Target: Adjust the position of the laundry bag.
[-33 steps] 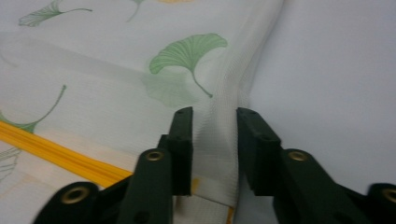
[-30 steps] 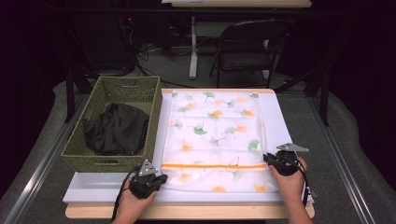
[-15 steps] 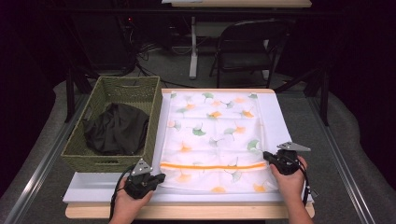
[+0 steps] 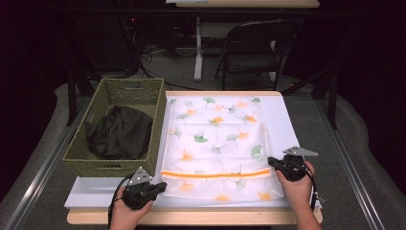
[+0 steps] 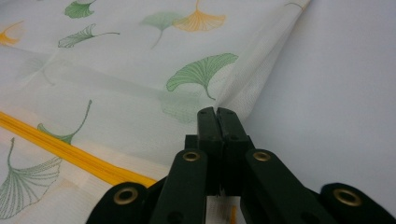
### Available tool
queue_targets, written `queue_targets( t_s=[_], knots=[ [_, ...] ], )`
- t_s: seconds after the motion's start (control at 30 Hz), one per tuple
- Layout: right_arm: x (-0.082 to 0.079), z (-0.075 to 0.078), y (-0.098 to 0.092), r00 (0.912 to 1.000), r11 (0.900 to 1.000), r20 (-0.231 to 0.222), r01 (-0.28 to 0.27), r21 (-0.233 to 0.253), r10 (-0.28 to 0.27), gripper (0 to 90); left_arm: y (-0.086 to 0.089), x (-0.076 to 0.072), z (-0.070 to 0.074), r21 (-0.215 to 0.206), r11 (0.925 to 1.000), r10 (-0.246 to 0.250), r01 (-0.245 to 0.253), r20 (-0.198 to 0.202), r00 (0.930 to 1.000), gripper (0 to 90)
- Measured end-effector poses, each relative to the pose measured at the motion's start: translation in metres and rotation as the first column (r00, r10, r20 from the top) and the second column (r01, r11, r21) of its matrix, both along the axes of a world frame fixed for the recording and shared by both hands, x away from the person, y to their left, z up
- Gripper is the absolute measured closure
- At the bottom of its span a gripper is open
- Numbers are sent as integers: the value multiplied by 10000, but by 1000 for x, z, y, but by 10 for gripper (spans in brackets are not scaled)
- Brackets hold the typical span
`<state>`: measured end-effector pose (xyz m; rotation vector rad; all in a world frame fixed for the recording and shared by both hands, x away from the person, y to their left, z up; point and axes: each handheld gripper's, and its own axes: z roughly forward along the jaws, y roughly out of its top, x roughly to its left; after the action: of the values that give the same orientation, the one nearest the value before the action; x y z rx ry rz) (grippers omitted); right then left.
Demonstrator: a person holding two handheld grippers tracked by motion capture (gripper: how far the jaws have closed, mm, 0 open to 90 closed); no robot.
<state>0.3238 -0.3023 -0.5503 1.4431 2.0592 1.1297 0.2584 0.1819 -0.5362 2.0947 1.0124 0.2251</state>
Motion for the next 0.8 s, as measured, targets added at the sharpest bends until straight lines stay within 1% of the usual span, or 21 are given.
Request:
queue_targets(
  t_s=[0.03, 0.07, 0.13, 0.17, 0.2, 0.23, 0.33, 0.4, 0.43, 0.5, 0.6, 0.63, 0.73, 0.77, 0.8],
  knots=[
    [-1, 0, 0, 10000, 10000, -12, -38, 0, 38, 893, 0, -1, 0, -35, 10000, 62, -62, -42, 10000, 890],
    [-1, 0, 0, 9999, 9998, -67, -124, -123, 123, 892, 0, -1, -1, 32, 10000, 17, -17, -31, 10000, 890],
    [-2, -1, 0, 9998, 9998, -145, -144, -135, 142, 892, 0, -2, -2, 45, 10000, 54, -53, -99, 9999, 890],
    [-3, -1, 0, 9997, 9999, -202, -149, -72, 148, 892, 1, -3, -2, 104, 9999, 23, -22, -107, 9999, 890],
    [-3, -1, 1, 9996, 9999, -240, -129, -53, 128, 892, 1, -4, -3, 53, 10000, 79, -78, -192, 9998, 890],
    [-4, -1, 1, 9996, 9999, -249, -121, 1, 121, 892, 1, -4, -3, 100, 9999, 70, -68, -151, 9999, 890],
    [-5, -1, 3, 9991, 9999, -391, -156, -30, 155, 892, 2, -7, -4, 109, 9999, 80, -78, -226, 9997, 890],
    [-5, -2, 2, 9991, 9995, -351, -263, -195, 256, 891, 3, -8, -4, 78, 9999, 103, -101, -337, 9994, 890],
    [-6, -2, 4, 9987, 9998, -474, -187, -113, 181, 891, 2, -9, -5, 43, 9999, 162, -161, -409, 9990, 890],
    [-6, -2, 4, 9985, 9998, -527, -164, -96, 159, 891, 2, -9, -7, 169, 9998, 82, -74, -469, 9989, 890],
    [-7, -3, 3, 9988, 9999, -481, -132, -76, 128, 890, 1, -10, -9, 212, 9997, 116, -104, -575, 9983, 890],
    [-7, -3, 3, 9987, 9999, -483, -135, -94, 131, 889, 1, -10, -10, 242, 9995, 206, -193, -525, 9984, 890],
    [-8, -2, 4, 9985, 9999, -528, -134, -96, 129, 882, 1, -10, -10, 259, 9995, 187, -171, -633, 9978, 889],
    [-8, -3, 4, 9986, 9998, -526, -117, -161, 109, 872, 1, -9, -11, 188, 9996, 233, -221, -644, 9977, 887],
    [-8, -2, 4, 9987, 9995, -487, -182, -269, 169, 854, 2, -9, -11, 222, 9996, 185, -170, -683, 9975, 885]
  ],
)
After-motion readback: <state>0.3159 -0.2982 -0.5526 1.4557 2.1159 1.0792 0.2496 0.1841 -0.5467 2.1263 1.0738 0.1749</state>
